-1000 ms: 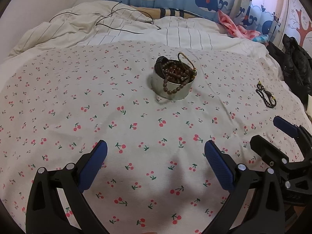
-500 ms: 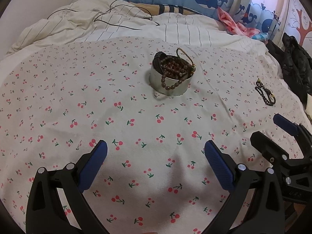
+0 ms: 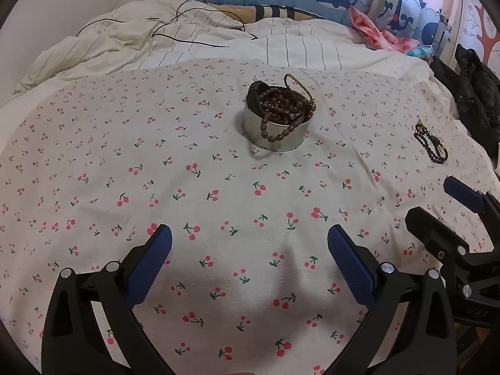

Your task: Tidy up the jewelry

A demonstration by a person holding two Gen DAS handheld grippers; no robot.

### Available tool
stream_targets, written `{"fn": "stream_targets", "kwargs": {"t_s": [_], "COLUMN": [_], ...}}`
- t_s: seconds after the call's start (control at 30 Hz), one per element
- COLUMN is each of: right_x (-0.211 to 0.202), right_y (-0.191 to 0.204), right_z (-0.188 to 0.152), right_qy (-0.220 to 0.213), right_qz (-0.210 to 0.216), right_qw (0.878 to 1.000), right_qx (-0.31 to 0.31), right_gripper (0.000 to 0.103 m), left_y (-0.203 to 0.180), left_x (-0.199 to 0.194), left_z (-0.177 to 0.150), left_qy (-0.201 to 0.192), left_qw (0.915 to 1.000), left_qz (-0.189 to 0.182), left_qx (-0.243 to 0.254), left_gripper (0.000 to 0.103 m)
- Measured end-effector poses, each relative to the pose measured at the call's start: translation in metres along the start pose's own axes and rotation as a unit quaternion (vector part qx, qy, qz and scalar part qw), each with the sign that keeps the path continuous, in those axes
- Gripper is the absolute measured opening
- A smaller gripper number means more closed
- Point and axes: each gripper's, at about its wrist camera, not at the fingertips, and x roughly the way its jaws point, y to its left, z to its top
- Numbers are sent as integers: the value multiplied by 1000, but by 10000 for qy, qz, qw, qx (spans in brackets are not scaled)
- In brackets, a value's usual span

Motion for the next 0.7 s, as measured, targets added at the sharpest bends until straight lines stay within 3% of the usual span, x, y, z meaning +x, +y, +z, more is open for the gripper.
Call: {"fn": "stream_targets", "kwargs": {"t_s": [0.23,0.4,0.53,0.7], "right_x": [0,1,2,2], "right_y": [0,0,-2,-9], "right_z": [0,0,0,0], "right_qy": [10,21,12,7], "right_qz": [-2,4,22,-10], "right_qw": [10000,10000,10000,9998], "right_qx": [3,5,48,185], "right_gripper": [94,94,95,95], "left_y": [0,2,-8,-9], "left_x": [0,-2,-9,-3], "left_z": [1,-4,-5,-2], "left_qy": [1,19,-165,51], "left_qw": [10000,9995,9997,9998], "left_qz": [0,-293,-60,-94], "left_qx": [-29,-117,165,138], "left_gripper": [96,96,94,96]}}
